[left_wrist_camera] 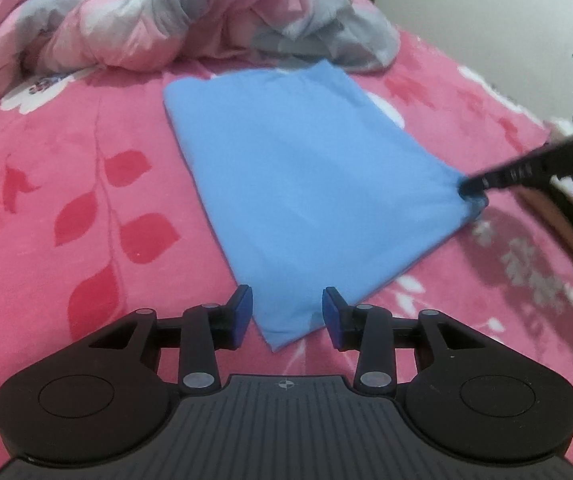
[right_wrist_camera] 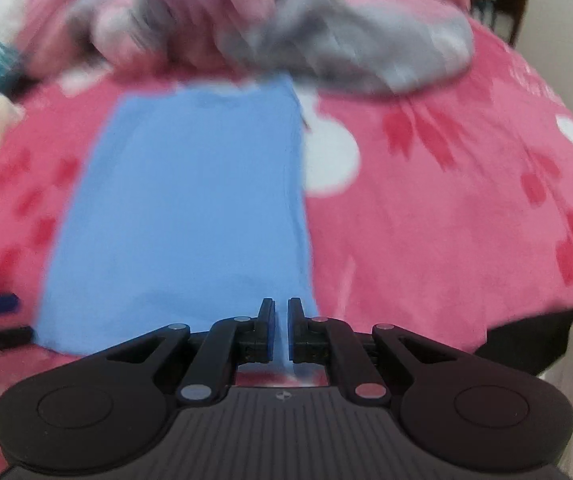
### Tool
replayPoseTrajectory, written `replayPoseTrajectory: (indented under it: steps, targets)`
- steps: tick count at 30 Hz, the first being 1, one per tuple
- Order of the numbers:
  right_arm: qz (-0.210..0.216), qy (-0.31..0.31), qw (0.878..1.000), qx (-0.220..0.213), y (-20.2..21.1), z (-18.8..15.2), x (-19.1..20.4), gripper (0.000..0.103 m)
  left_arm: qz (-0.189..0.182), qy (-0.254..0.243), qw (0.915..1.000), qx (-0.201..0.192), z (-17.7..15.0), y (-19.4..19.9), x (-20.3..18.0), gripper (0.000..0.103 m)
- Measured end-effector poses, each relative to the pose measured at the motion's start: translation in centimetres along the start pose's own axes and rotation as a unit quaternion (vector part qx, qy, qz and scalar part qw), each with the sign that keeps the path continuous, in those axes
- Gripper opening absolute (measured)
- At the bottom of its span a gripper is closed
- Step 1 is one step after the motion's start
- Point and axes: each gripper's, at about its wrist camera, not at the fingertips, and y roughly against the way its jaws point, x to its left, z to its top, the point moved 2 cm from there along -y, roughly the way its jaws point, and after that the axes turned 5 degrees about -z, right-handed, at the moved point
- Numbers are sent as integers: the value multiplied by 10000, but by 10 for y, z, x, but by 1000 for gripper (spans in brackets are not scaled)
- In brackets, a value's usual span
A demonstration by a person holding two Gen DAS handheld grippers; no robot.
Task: Fold clothes
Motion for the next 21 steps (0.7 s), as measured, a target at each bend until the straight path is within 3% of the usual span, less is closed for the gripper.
replayPoseTrajectory:
  steps: [8, 14, 21]
  targets:
    - [-147, -432, 9990, -18, 29, -20, -20, 4, 128, 90, 9999, 65, 7, -5, 7, 38]
    - [17, -277, 9996, -59, 35, -20, -4, 4, 370, 81, 9991, 181, 14, -12, 3, 38]
    - [145, -119, 9996, 233, 26, -29, 17, 5, 487, 87, 9977, 471, 14, -21, 0, 39]
